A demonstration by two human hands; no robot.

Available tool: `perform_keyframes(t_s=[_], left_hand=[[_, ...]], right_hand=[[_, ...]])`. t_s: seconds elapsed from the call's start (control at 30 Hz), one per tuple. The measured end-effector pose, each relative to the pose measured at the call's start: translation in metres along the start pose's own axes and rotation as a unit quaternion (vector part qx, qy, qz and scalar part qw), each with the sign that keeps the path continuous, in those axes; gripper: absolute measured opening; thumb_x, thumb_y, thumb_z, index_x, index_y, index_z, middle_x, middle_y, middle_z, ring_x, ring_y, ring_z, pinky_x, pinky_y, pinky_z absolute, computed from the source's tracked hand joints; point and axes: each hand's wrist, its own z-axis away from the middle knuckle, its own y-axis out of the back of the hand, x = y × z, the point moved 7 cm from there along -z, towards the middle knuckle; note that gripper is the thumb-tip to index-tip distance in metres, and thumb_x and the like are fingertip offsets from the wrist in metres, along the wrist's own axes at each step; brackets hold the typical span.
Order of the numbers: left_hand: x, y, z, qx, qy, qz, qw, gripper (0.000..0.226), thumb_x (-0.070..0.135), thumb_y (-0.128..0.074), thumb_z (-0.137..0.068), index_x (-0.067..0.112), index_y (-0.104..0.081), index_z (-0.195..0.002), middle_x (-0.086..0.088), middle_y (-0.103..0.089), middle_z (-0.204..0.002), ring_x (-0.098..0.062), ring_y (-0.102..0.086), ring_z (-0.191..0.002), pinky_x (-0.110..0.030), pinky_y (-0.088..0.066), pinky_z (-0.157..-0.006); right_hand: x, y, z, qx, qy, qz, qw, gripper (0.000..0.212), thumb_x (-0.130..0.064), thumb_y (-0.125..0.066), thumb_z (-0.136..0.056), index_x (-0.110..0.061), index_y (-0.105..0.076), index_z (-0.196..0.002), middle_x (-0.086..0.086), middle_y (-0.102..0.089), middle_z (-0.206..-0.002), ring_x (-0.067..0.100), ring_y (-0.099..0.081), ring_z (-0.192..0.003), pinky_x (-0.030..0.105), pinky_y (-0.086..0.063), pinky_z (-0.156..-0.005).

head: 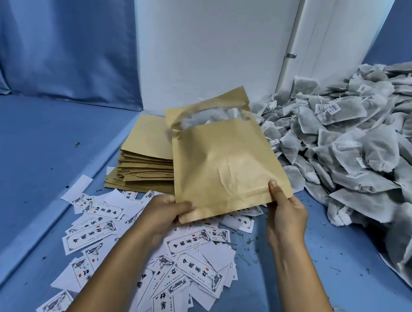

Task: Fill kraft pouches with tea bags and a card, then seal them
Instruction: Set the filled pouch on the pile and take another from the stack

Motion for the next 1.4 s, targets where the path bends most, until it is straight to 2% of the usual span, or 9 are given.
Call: perform_keyframes(t_s=[0.1,0.33,0.57,0.73,0.97,1.1,1.27,1.33,1.4], left_hand=[[-0.003,-0.012,0.001,-0.002,0.011,0.147,0.989,0.033,0.007,-0.075,-0.071,-0.001,-0.058,-0.098,-0.015,-0.072,-0.092,-0.025,-0.069,-0.085,-0.025,-0.055,-0.062],[-0.001,-0.019,0.003,0.000,-0.042,0.065,0.997,0.012,0.004,-0.064,-0.085,0.001,-0.060,-0.096,-0.003,-0.071,-0.066,-0.012,-0.067,-0.057,-0.022,-0.054,-0.053],[0.029,0.004,0.000,-0.035,-0.029,-0.006,0.999,0.019,0.000,-0.053,-0.093,-0.004,-0.053,-0.112,-0.017,-0.068,-0.101,-0.028,-0.072,-0.076,-0.025,-0.058,-0.060],[0.091,0.031,0.004,-0.050,-0.088,-0.003,0.995,0.027,-0.002,-0.036,-0.100,0.006,-0.041,-0.125,-0.016,-0.062,-0.109,-0.029,-0.072,-0.070,-0.024,-0.057,-0.057],[0.118,0.094,0.022,-0.008,-0.118,0.001,0.993,0.038,-0.002,-0.036,-0.100,0.011,-0.035,-0.136,-0.018,-0.055,-0.119,-0.025,-0.070,-0.059,-0.023,-0.057,-0.053],[0.117,0.136,0.034,0.006,-0.092,-0.016,0.996,0.037,-0.003,-0.036,-0.099,0.010,-0.038,-0.134,-0.012,-0.060,-0.100,-0.022,-0.068,-0.055,-0.022,-0.056,-0.051],[0.145,0.190,0.046,0.014,-0.113,0.060,0.992,0.049,-0.011,-0.034,-0.096,0.006,-0.035,-0.142,-0.015,-0.061,-0.098,-0.021,-0.068,-0.064,-0.022,-0.056,-0.056],[0.166,0.212,0.042,0.048,-0.152,0.192,0.968,0.062,-0.008,-0.038,-0.097,0.013,-0.015,-0.150,-0.022,-0.057,-0.111,-0.030,-0.067,-0.082,-0.031,-0.059,-0.069],[0.172,0.228,0.036,0.084,-0.151,0.198,0.965,0.081,-0.001,-0.048,-0.096,0.021,0.009,-0.151,-0.028,-0.042,-0.135,-0.037,-0.062,-0.096,-0.043,-0.053,-0.089]], right_hand=[[0.003,-0.007,0.002,-0.050,-0.016,0.021,0.998,0.003,-0.006,-0.065,-0.086,-0.005,-0.065,-0.089,0.000,-0.074,-0.077,0.009,-0.069,-0.067,0.017,-0.054,-0.061],[0.016,-0.020,0.006,-0.083,-0.030,0.158,0.984,0.013,-0.003,-0.055,-0.093,-0.001,-0.058,-0.081,0.014,-0.067,-0.064,0.018,-0.061,-0.042,0.022,-0.049,-0.040],[0.012,-0.026,0.009,-0.102,-0.030,0.117,0.987,0.020,0.002,-0.053,-0.092,0.002,-0.053,-0.112,0.010,-0.068,-0.075,0.021,-0.063,-0.043,0.023,-0.051,-0.041],[0.011,-0.082,0.031,-0.152,0.075,0.143,0.975,0.012,-0.014,-0.051,-0.097,-0.017,-0.063,-0.098,-0.005,-0.069,-0.093,0.017,-0.070,-0.064,0.018,-0.052,-0.049],[0.044,-0.147,0.054,-0.225,-0.023,0.136,0.964,0.019,-0.013,-0.044,-0.100,-0.004,-0.050,-0.115,0.005,-0.062,-0.092,0.013,-0.063,-0.050,0.015,-0.046,-0.042],[0.072,-0.166,0.067,-0.229,-0.105,0.114,0.961,0.015,-0.011,-0.044,-0.100,-0.003,-0.047,-0.112,0.018,-0.059,-0.080,0.012,-0.063,-0.044,0.014,-0.049,-0.042],[0.107,-0.219,0.089,-0.270,-0.153,0.038,0.950,0.021,-0.002,-0.038,-0.100,0.013,-0.046,-0.113,0.028,-0.060,-0.092,0.021,-0.069,-0.055,0.018,-0.055,-0.053],[0.114,-0.253,0.098,-0.312,-0.188,-0.028,0.931,0.019,-0.002,-0.040,-0.100,0.014,-0.048,-0.106,0.035,-0.056,-0.113,0.028,-0.070,-0.082,0.024,-0.056,-0.075],[0.114,-0.275,0.093,-0.353,-0.145,0.062,0.922,0.027,-0.008,-0.052,-0.096,0.009,-0.048,-0.117,0.028,-0.048,-0.133,0.029,-0.060,-0.109,0.033,-0.049,-0.094]])
